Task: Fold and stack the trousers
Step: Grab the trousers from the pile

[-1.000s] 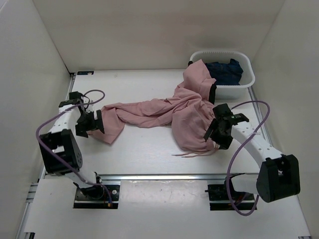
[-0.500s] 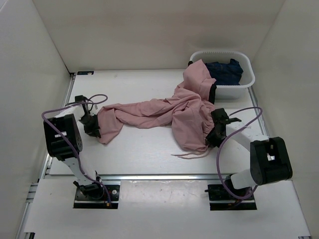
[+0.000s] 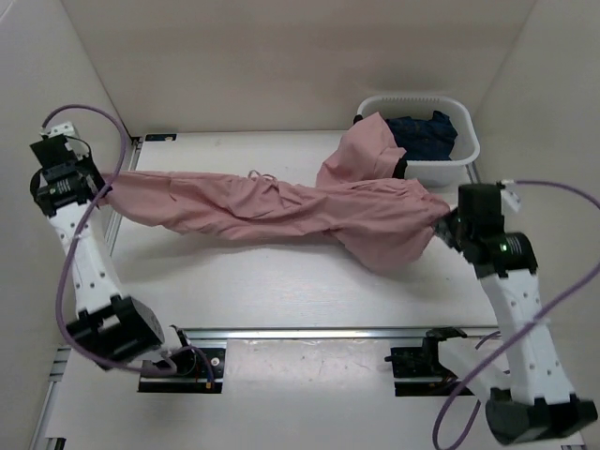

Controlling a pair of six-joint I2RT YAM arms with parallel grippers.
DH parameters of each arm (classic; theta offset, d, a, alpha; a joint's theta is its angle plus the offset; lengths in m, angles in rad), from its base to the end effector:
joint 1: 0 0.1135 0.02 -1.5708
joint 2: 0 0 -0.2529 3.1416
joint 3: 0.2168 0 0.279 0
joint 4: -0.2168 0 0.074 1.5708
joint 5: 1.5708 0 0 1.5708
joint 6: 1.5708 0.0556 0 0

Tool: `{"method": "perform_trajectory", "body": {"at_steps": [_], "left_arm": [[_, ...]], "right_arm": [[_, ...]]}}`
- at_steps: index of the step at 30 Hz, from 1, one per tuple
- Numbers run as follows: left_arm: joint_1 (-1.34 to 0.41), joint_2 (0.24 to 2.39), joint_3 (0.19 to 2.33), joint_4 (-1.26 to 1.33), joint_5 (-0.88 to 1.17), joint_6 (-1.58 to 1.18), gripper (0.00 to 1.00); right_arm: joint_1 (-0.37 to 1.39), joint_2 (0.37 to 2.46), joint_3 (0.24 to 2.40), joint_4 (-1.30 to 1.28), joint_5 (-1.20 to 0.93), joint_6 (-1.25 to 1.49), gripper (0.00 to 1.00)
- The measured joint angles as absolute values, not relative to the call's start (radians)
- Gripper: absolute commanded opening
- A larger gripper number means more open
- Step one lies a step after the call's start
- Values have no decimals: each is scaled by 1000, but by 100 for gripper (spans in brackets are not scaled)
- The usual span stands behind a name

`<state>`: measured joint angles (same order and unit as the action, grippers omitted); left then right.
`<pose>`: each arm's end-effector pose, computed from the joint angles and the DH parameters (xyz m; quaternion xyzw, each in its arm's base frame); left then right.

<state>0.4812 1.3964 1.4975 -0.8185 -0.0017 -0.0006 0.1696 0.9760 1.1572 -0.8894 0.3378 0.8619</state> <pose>0.3003 0.1569 0.3646 -0.2175 0.8840 0.0992 0.4018 0.2313 0.0209 0.3488 0.3699 0.8185 0.0704 0.4338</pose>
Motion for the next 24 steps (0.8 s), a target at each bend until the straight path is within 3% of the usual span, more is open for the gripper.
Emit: {"method": "perform_trajectory", "body": {"at_steps": [5,11,12,13,14,15,16,20,24], "left_arm": [[479,1194,1398,-839,-81,0,14],[499,1183,1188,-889,-144,0,14],[502,1188,1165,-900,-149,0,14],[503,1190,1149,-908,-152,0,14],[503,1189,1135,-915,-154,0,14],[505,1185,1127,-921,-156,1,14],[505,1182,1121,-924,-157,1,14],[507,1158,1092,-928,-159,0,14],[507,1148,1063,-939,-159,0,14]], "right_arm": [[165,797,917,-1089,346,1028,6],[165,682,780,-1270,383,1229,6],[165,658,781,-1287,396,1251,12],[165,645,782,-1301,406,1268,51],[164,648,783,-1312,414,1282,73],[163,659,783,-1319,418,1291,89],[163,678,783,-1323,421,1297,96],[163,787,822,-1334,427,1263,99],[166,904,1013,-1306,470,1196,98]]}}
